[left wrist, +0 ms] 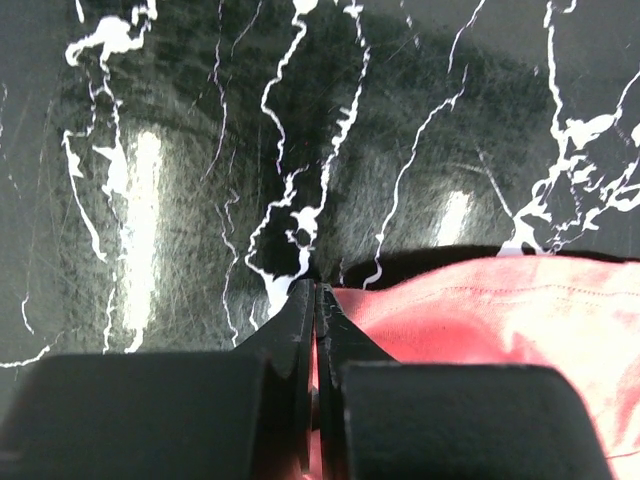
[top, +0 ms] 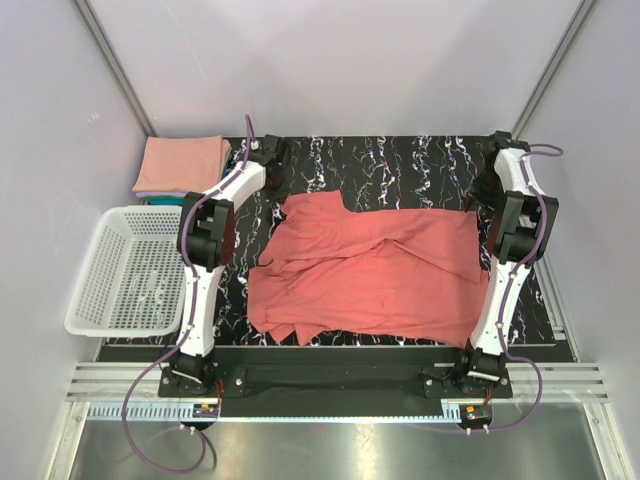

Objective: Fold and stack the t-shirts
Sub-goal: Flatten the tshirt out

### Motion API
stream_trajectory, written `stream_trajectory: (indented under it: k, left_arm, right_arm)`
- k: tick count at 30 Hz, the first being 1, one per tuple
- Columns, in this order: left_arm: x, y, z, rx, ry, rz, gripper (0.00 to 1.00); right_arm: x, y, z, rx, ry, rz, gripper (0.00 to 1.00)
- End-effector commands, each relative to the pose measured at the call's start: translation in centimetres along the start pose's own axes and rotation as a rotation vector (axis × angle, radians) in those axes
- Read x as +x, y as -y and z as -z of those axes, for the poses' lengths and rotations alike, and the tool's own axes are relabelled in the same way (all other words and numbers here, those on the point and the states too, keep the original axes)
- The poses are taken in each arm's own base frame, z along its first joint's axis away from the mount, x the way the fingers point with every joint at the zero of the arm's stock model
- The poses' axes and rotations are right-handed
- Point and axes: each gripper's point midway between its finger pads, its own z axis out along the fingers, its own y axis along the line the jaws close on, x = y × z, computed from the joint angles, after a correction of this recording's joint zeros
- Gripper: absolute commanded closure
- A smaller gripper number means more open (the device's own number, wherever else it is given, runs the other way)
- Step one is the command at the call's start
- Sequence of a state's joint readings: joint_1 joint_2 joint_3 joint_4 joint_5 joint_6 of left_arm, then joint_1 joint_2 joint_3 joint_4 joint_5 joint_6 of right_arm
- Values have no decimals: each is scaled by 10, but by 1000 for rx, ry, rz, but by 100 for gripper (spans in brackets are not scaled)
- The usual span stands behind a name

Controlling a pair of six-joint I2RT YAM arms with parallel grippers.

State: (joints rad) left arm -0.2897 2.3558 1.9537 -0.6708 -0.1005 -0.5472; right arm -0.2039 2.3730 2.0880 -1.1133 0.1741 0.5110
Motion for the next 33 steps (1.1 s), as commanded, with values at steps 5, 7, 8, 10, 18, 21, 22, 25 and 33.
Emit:
stream_trajectory:
  k: [5,7,8,10,18,21,22,25,33]
  left_arm:
    - [-13,14,42,96,-9,63,100]
    - [-11,19,44,122,-24,75,100]
    - [-11,19,44,125,-25,78,100]
    - [-10,21,46,138,-28,81,100]
    - [-17,26,57,164,-5,86,100]
    - [-17,27,59,170,-3,83,100]
    - [-17,27,59,170,-6,80,100]
    - [-17,27,60,172,-7,72,100]
    - [-18,29,61,179,-6,75,100]
  right_arm:
    - [-22,-6,0,-7,40,-34,41]
    - [-18,-7,-3,-7,23,-45,42]
    - [-16,-6,-5,-5,17,-52,42]
    - [-10,-3,-6,5,5,-60,43]
    - [2,5,-15,44,-22,-70,43]
    - [-3,4,-19,37,10,-73,43]
    - [-6,4,-18,34,22,-72,42]
    - [-15,4,-9,29,62,-78,42]
    - [-17,0,-3,10,65,-92,42]
